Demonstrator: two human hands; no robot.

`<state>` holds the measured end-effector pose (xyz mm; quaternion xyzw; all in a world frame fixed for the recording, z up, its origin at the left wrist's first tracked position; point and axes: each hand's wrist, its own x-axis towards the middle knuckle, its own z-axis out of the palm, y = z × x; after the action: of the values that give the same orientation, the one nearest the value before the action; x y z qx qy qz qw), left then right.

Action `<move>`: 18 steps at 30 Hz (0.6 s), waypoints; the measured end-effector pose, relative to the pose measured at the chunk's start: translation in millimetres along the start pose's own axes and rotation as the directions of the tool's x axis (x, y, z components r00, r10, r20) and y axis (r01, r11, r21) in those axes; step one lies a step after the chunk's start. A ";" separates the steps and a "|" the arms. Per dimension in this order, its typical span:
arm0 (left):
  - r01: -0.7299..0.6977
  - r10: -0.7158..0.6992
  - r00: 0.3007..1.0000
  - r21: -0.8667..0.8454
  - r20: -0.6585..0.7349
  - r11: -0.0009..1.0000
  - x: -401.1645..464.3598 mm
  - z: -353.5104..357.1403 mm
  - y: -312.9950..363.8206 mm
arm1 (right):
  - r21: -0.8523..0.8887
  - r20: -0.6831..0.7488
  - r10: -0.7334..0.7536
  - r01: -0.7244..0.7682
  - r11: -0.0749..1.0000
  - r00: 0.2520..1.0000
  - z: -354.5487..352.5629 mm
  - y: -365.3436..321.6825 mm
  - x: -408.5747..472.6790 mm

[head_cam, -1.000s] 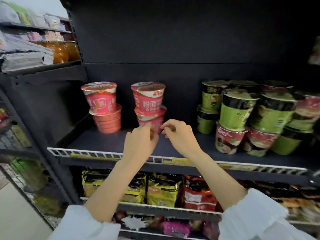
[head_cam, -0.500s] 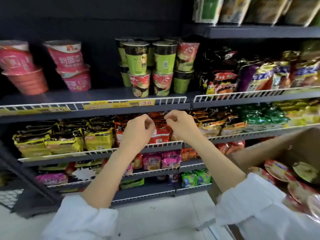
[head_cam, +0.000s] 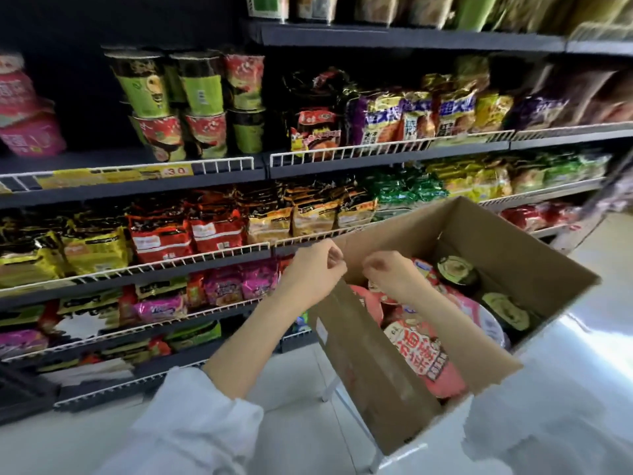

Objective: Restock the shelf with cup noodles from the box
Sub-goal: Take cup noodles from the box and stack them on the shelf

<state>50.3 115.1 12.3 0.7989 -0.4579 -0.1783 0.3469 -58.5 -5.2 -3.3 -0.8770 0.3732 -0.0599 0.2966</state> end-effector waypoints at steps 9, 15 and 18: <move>0.024 -0.090 0.965 0.260 0.245 0.965 61.0 132.6 72.4 | -0.197 0.121 0.196 -0.170 0.965 0.973 -54.7 151.7 11.1; 0.115 -0.504 0.701 0.617 0.505 0.779 69.4 189.4 54.6 | -0.493 0.438 0.293 -0.046 0.869 0.850 -58.0 214.2 38.4; 0.171 -0.565 0.685 0.652 0.461 0.739 61.0 203.2 44.3 | -0.445 0.555 0.215 0.068 0.893 0.803 -44.7 225.7 48.5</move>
<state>-67.6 -31.6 -95.3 0.8334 -0.3983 -0.3626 -0.1239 -178.2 -183.2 -99.9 -0.8797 0.3006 0.3143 0.1923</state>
